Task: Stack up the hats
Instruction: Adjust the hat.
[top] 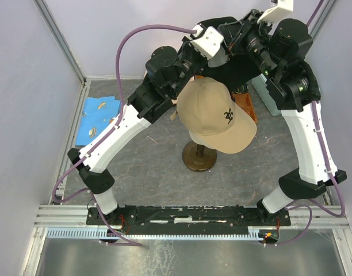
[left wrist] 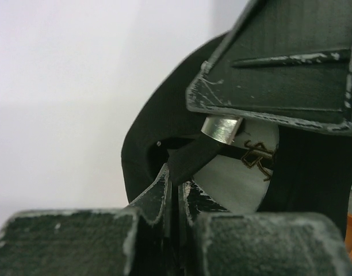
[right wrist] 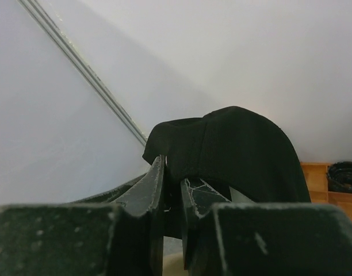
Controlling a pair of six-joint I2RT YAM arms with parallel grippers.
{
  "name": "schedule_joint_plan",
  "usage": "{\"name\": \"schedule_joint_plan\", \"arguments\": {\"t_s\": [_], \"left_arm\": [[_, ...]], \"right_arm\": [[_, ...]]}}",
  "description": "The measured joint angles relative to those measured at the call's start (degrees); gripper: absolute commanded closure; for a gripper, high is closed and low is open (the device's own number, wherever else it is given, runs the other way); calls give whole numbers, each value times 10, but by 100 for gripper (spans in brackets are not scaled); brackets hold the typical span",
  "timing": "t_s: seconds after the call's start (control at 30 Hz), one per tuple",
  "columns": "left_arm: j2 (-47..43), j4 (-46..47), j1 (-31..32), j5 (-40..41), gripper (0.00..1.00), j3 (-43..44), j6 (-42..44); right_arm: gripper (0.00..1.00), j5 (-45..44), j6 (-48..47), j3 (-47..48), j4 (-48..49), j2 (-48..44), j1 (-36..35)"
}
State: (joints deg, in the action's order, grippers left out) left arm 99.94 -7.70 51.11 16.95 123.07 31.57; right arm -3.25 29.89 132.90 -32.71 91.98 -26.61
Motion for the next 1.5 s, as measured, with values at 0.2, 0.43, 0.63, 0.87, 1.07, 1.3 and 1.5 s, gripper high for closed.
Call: {"name": "schedule_joint_plan", "arguments": {"t_s": [0.2, 0.43, 0.63, 0.87, 1.07, 1.3, 1.5], "left_arm": [[20, 2, 0, -10, 97, 43, -4], [62, 23, -17, -26, 97, 86, -31], [100, 38, -49, -26, 97, 122, -58], [102, 51, -57, -30, 97, 128, -73], [106, 69, -63, -41, 97, 139, -82], [173, 89, -99, -68, 97, 235, -116], [201, 128, -126, -86, 97, 250, -158]], "right_arm": [[49, -39, -26, -55, 13, -44, 11], [26, -74, -44, -106, 21, -77, 31], [16, -82, -44, -187, 23, -118, 105], [10, -51, -47, -249, 24, -165, 167], [14, 64, -36, -265, 21, -169, 182], [17, 191, -19, -262, 23, -98, 185], [18, 247, 3, -262, 23, -63, 185]]}}
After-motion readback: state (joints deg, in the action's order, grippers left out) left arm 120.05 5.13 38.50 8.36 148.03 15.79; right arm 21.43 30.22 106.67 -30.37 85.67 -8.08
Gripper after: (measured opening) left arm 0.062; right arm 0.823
